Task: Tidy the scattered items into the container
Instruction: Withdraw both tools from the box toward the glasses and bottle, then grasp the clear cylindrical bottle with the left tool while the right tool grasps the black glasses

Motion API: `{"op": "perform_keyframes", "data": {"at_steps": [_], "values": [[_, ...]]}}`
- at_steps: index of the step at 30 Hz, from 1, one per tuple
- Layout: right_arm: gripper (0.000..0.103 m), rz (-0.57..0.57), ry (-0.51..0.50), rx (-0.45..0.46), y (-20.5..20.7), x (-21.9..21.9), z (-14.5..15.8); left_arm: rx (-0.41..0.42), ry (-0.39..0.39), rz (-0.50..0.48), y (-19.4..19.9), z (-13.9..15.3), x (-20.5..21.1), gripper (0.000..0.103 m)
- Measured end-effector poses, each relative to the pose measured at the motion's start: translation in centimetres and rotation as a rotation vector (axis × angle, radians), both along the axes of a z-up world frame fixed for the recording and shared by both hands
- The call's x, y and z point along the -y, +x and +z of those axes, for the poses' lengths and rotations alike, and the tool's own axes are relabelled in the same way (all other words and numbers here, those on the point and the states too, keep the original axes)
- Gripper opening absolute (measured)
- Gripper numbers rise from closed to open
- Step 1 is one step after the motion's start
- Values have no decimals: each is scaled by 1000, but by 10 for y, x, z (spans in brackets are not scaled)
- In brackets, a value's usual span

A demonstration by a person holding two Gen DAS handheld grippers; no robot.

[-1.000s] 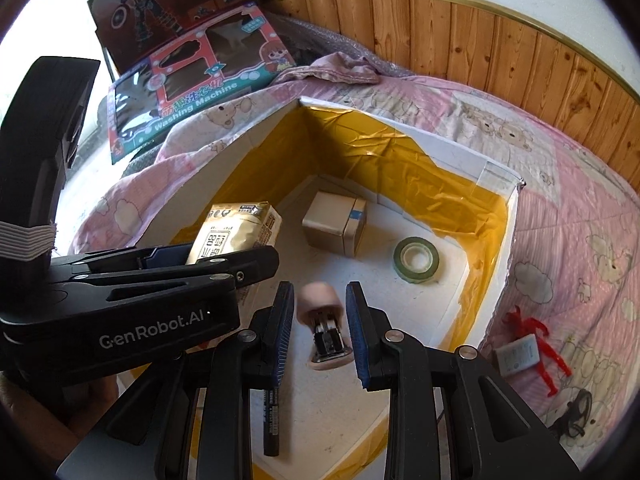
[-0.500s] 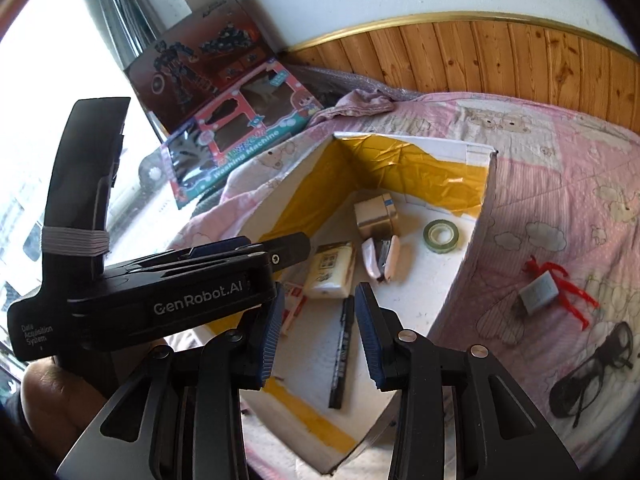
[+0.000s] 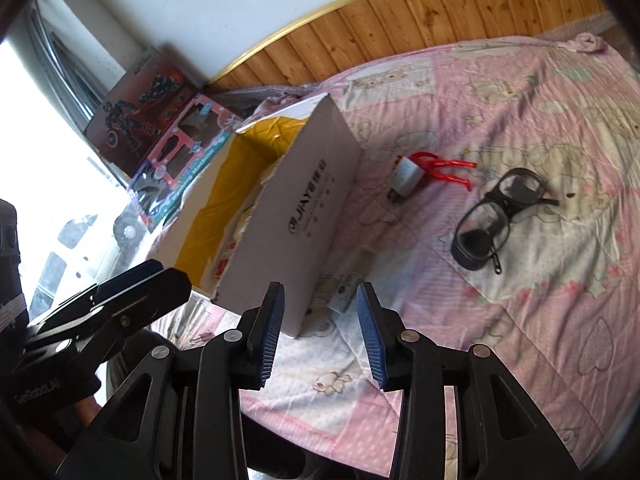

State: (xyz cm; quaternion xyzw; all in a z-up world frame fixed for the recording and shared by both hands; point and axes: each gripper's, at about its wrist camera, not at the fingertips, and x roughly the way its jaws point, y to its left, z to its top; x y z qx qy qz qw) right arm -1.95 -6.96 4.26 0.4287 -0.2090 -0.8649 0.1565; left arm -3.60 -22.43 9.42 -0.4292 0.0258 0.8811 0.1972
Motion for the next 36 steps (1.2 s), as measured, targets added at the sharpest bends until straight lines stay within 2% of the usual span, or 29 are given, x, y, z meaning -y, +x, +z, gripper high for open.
{"op": "perform_keyframes", "data": {"at_steps": [3,5,7,12,14,17,22,24,26,28,30,31,33,36], "values": [[41,-52,2,38,0,-21,-12,5,-47,-55,7,-14,-27,63],[41,-86,-6,57,-1,-36,-18,41,-58,-88,1,-31,-39,63],[41,-120,-32,66,-1,-53,-22,83,-92,-87,-9,-50,-48,63],[41,-212,-118,95,-13,-93,-36,122,-143,-84,-36,-90,-62,63],[41,-244,-154,107,-25,-104,-42,134,-166,-84,-46,-103,-68,63],[47,-292,-190,139,-49,-115,-54,164,-198,-69,-60,-124,-75,63],[51,-351,-172,219,-92,-120,-80,176,-247,-48,-74,-152,-83,63],[52,-375,-146,239,-106,-117,-90,138,-273,-26,-77,-158,-85,63],[54,-376,-104,258,-120,-111,-100,138,-257,-13,-82,-164,-82,63],[55,-368,-72,244,-129,-105,-106,171,-158,6,-87,-167,-72,63],[53,-340,-28,223,-134,-101,-106,174,-116,-8,-88,-164,-68,45],[51,-333,-20,227,-135,-102,-106,193,-81,-37,-88,-162,-67,22],[44,-346,-18,249,-132,-109,-104,243,-3,-66,-87,-158,-63,19],[43,-384,23,251,-120,-120,-95,213,-44,-29,-86,-151,-57,20]]}}
